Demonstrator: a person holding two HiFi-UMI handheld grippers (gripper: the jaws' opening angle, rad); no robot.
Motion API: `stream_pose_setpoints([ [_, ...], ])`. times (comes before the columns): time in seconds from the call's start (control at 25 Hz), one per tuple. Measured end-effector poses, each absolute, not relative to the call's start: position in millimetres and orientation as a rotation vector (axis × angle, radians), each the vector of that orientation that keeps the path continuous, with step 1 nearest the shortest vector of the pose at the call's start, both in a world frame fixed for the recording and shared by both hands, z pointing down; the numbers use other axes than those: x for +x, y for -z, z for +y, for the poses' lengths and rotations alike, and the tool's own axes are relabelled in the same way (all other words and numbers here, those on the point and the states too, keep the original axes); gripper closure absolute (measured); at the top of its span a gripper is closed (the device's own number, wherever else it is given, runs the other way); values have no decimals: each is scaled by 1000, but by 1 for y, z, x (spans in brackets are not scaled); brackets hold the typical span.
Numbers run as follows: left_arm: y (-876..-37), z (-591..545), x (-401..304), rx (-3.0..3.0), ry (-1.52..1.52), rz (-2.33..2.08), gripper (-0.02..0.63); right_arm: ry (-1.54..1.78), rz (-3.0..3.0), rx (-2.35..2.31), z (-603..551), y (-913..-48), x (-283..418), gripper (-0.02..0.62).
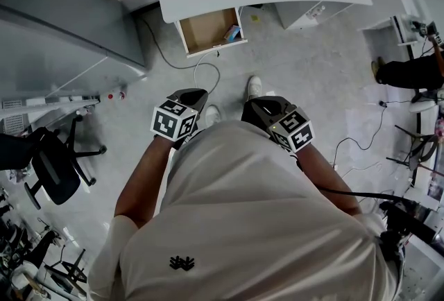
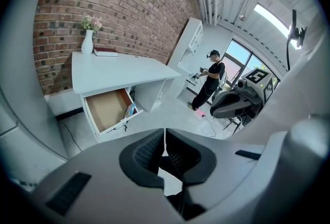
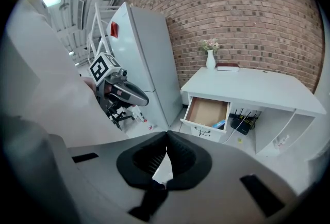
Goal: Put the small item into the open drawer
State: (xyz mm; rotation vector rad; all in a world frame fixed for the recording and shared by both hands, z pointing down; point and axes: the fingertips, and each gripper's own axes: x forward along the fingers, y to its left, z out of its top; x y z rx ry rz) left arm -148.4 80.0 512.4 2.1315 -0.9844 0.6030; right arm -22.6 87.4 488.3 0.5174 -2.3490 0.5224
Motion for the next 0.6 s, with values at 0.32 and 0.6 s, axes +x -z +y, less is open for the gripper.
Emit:
stream_pose_setpoints([
  [0.32, -515, 83, -143, 2128, -609, -984, 575, -525, -2342, 506, 92, -493, -18, 566],
  [0.6, -519, 85, -145, 2124, -630, -982, 575, -505, -2348, 505, 89, -493, -18, 566],
])
